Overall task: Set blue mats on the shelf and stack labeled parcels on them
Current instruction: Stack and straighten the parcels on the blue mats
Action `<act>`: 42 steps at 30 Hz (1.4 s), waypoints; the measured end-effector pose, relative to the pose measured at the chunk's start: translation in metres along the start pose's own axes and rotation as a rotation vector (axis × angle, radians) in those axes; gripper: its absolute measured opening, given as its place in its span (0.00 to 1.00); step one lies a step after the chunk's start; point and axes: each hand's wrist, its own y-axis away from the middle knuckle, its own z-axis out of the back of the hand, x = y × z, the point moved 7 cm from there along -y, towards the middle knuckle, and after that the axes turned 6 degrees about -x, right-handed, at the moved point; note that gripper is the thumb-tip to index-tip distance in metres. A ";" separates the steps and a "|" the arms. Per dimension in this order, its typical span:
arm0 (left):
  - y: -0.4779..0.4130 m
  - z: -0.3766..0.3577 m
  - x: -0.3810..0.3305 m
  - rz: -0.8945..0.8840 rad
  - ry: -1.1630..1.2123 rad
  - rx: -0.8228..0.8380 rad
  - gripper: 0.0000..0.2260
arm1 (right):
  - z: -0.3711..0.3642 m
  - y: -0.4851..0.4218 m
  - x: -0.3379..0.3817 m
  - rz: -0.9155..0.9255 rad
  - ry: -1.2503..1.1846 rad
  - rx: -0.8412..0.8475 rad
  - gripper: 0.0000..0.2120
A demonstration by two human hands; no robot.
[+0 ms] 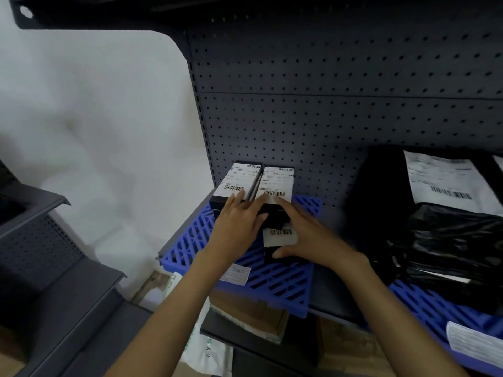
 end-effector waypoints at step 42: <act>0.041 0.008 -0.029 0.084 0.344 -0.073 0.28 | 0.012 0.037 -0.014 -0.023 -0.086 -0.062 0.53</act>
